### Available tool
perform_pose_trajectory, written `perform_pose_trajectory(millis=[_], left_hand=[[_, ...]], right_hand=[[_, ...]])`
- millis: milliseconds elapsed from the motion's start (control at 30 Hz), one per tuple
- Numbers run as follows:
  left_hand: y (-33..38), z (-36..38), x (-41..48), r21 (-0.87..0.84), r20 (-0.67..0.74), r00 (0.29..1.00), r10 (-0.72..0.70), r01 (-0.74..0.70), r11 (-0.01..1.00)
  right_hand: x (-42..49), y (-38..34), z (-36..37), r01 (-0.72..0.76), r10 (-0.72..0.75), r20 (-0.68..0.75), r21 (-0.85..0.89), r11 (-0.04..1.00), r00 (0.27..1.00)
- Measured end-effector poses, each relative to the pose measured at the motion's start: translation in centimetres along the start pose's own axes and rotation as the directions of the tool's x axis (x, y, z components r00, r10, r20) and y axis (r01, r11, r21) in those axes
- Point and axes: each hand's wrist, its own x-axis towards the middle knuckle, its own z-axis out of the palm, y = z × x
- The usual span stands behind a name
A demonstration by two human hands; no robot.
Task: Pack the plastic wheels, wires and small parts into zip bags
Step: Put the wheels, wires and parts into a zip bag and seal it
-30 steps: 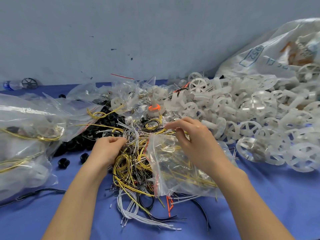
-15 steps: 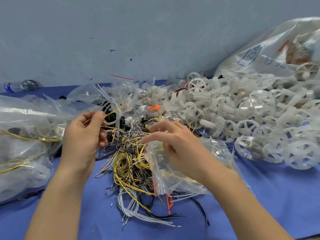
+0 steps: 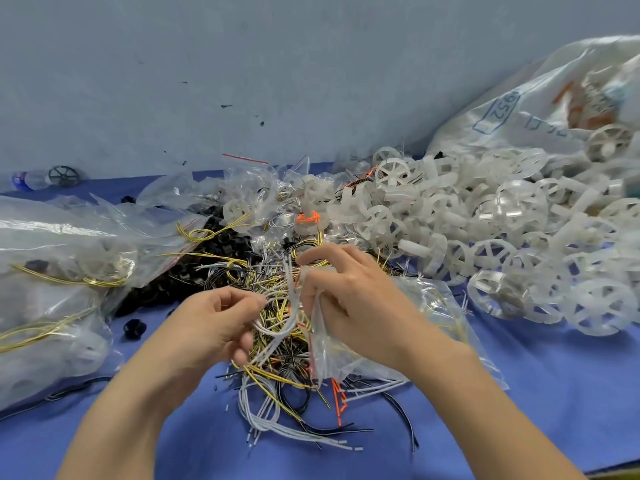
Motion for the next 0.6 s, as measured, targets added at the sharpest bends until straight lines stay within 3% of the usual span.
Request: perform_pose_trajectory(millis=[167,433,600], left_hand=[[0.4,2.4,-0.2,-0.109,0.117,0.993,-0.009,0.022,0.994],[0.4,4.7,0.5,-0.21,0.357,0.934,0.026,0.053,0.976],[0.7,5.2,1.2,-0.095,0.475,0.876,0.083,-0.043,0.995]], right_hand=[[0.0,0.1,0.0,-0.01,0.013,-0.074,0.045,0.999,0.997],[0.0,-0.6,0.5,-0.023,0.022,-0.062,-0.005,1.0,0.998],[0.1,-1.0,0.3,-0.021,0.023,-0.064,0.027,0.999,0.998]])
